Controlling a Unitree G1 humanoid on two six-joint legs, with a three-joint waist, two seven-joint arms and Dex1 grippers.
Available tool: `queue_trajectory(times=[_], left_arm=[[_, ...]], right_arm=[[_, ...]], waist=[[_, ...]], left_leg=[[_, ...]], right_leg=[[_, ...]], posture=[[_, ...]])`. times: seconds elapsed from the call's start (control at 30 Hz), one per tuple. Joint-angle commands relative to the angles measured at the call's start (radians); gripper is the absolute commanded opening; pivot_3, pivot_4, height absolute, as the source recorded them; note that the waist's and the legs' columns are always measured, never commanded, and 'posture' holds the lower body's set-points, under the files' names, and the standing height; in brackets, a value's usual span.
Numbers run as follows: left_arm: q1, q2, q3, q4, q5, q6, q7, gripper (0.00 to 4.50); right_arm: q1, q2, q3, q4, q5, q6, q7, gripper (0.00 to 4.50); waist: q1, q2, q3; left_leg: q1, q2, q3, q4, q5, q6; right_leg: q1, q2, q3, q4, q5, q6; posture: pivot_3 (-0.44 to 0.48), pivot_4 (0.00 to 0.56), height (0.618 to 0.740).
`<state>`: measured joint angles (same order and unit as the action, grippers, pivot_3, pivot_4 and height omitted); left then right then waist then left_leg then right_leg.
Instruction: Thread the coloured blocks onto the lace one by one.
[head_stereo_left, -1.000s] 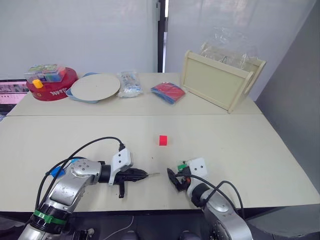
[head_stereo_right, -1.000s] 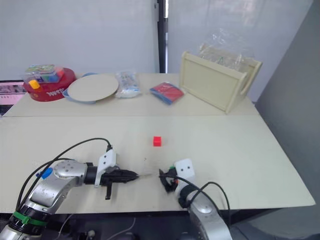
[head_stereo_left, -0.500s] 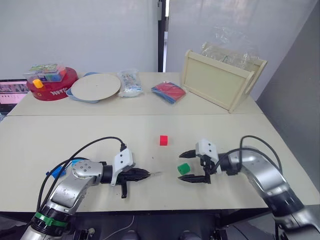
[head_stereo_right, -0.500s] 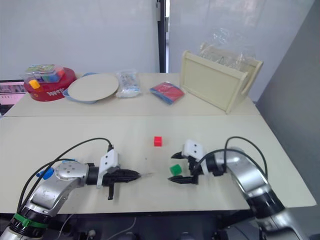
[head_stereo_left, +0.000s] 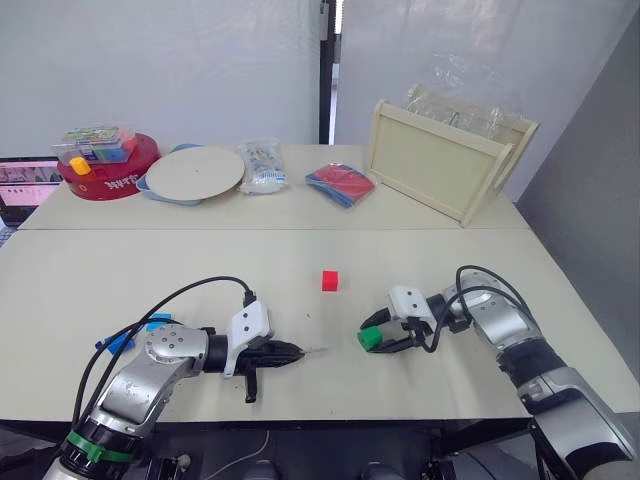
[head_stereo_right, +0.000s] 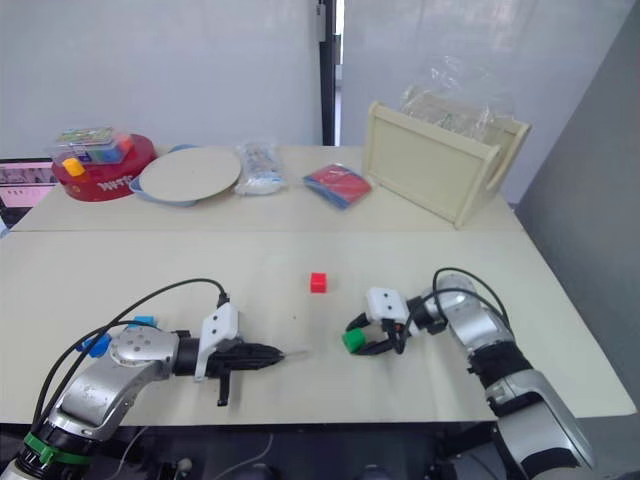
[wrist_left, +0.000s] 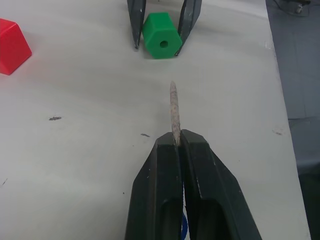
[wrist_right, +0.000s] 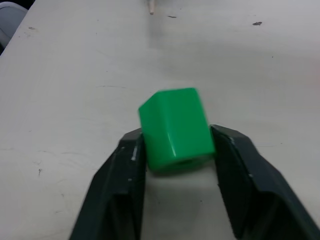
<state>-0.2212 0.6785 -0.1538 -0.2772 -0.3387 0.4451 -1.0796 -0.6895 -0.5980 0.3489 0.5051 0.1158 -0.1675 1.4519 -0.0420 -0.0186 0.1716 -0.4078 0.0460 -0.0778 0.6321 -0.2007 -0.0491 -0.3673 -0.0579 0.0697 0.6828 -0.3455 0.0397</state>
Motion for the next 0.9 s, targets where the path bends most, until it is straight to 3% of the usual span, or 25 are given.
queue_trajectory(times=[0.03, 0.4, 0.9], left_arm=[[0.002, 0.004, 0.010, -0.042, -0.014, 0.005, 0.012, 0.00], [-0.041, -0.032, -0.052, -0.048, 0.028, 0.014, 0.063, 0.00], [-0.076, -0.043, -0.088, -0.030, 0.043, 0.015, 0.062, 0.00]], right_arm=[[0.037, 0.006, -0.026, -0.051, 0.006, 0.038, -0.027, 1.23], [0.176, 0.018, -0.028, -0.330, -0.025, 0.249, -0.162, 1.23], [0.193, 0.013, -0.022, -0.442, -0.034, 0.333, -0.177, 1.22]], waist=[[0.000, 0.000, 0.000], [-0.002, 0.000, 0.000], [0.000, 0.000, 0.000]], left_leg=[[0.000, 0.000, 0.000, 0.000, 0.000, 0.000], [0.001, 0.000, 0.000, 0.000, 0.000, 0.000], [0.000, 0.000, 0.000, 0.000, 0.000, 0.000]], right_leg=[[0.000, 0.000, 0.000, 0.000, 0.000, 0.000], [0.000, 0.001, 0.000, 0.001, 0.000, 0.000], [0.000, 0.000, 0.000, 0.001, 0.000, 0.000]], posture=[[0.000, 0.150, 0.740], [0.000, 0.150, 0.740], [0.000, 0.150, 0.740]])
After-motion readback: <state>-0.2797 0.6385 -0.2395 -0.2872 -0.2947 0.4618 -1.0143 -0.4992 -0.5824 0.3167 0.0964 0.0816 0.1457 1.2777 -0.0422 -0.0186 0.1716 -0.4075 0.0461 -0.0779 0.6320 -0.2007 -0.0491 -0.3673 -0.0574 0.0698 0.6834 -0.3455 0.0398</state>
